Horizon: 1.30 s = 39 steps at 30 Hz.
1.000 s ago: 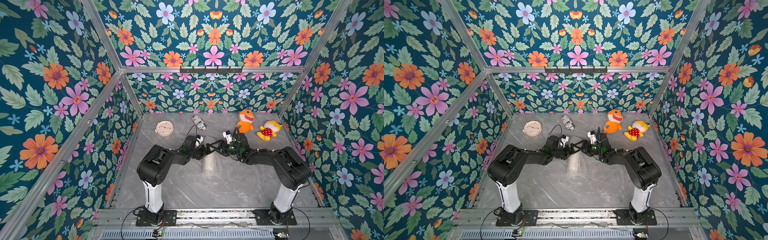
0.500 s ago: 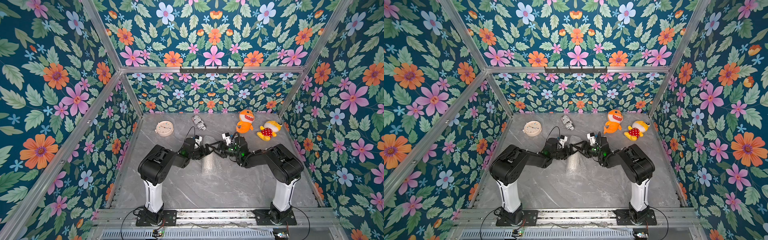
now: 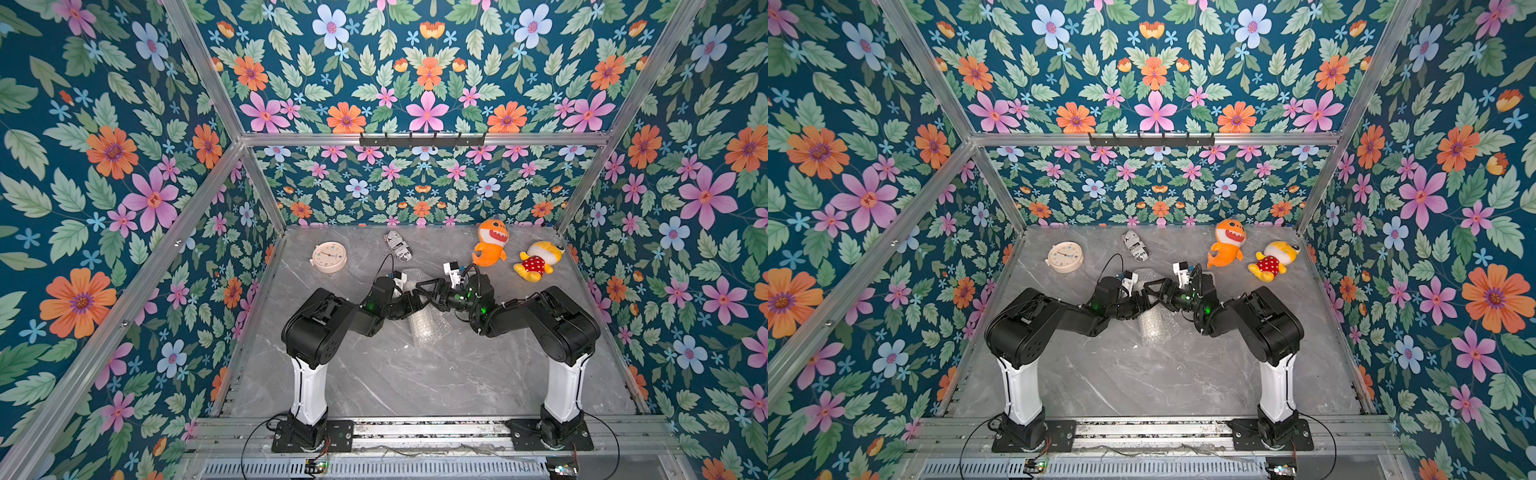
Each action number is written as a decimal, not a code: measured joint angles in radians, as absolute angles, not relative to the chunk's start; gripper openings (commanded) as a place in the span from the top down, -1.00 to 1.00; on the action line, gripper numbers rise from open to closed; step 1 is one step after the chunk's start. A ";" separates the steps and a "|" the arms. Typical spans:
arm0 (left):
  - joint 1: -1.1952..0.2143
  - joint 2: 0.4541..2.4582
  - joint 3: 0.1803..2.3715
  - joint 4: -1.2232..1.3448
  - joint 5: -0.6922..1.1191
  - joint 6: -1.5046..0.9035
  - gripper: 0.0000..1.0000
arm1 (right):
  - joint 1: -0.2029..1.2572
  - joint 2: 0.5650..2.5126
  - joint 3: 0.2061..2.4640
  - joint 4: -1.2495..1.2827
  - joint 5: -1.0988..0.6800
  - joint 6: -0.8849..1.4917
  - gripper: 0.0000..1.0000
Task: Wrap vases in bubble wrap
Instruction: Wrap the vase in bubble wrap.
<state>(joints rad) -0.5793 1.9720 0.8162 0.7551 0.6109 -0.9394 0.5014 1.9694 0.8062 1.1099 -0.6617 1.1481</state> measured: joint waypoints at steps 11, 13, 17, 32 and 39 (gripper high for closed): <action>-0.590 1.970 0.841 0.684 0.621 -0.800 0.23 | 0.502 1.898 0.807 0.914 -0.588 1.074 -0.73; -0.599 1.970 0.842 0.670 0.638 -0.762 0.34 | 0.506 1.882 0.813 0.847 -0.583 1.055 -0.73; -0.610 1.965 0.848 0.629 0.719 -0.786 0.63 | 0.514 1.871 0.834 0.733 -0.570 1.032 -0.73; -0.617 1.965 0.842 0.595 0.853 -0.703 0.82 | 0.519 1.720 0.872 0.339 -0.558 0.894 -0.74; -0.611 1.966 0.844 0.552 0.865 -0.712 0.86 | 0.491 1.531 0.831 0.196 -0.558 0.758 -0.57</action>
